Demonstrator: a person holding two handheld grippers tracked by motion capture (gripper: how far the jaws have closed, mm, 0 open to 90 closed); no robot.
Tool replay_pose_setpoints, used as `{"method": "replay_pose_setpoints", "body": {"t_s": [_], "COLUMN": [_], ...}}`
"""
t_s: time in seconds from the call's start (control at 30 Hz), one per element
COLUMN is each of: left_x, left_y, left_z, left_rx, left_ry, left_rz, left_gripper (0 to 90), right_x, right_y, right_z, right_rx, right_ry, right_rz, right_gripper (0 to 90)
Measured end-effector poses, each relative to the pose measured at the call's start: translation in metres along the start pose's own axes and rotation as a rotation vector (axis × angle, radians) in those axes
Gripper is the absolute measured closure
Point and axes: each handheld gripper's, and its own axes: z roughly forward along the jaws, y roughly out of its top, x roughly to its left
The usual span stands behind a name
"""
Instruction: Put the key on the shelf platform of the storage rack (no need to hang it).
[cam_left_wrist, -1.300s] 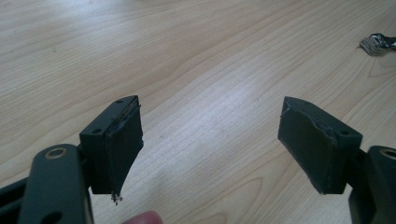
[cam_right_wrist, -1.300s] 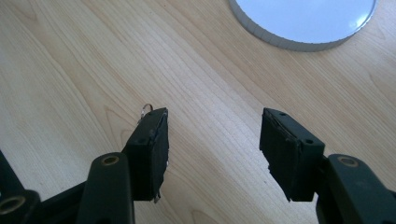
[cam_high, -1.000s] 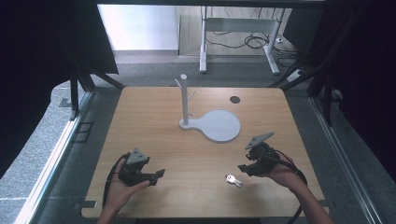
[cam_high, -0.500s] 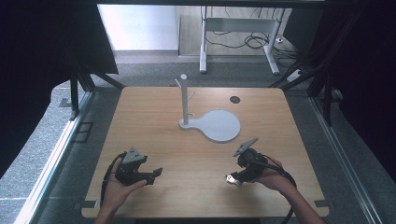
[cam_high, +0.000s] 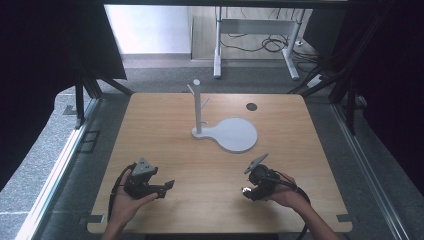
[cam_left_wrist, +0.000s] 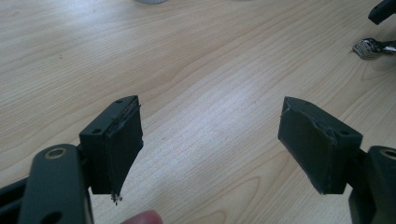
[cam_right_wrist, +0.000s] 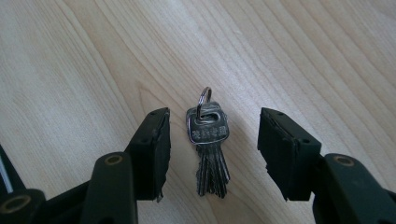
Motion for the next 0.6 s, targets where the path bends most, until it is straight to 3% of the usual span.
{"method": "replay_pose_setpoints", "body": {"t_s": [0.6], "left_x": [0.000], "left_y": [0.000], "left_z": [0.001], "left_rx": [0.006], "left_ry": [0.000], "left_rz": [0.006], "left_gripper": [22.1], "right_x": [0.002], "right_y": [-0.001], "right_z": [0.018], "right_rx": [0.047], "right_ry": [-0.025], "right_rz": [-0.022], "right_gripper": [47.1]}}
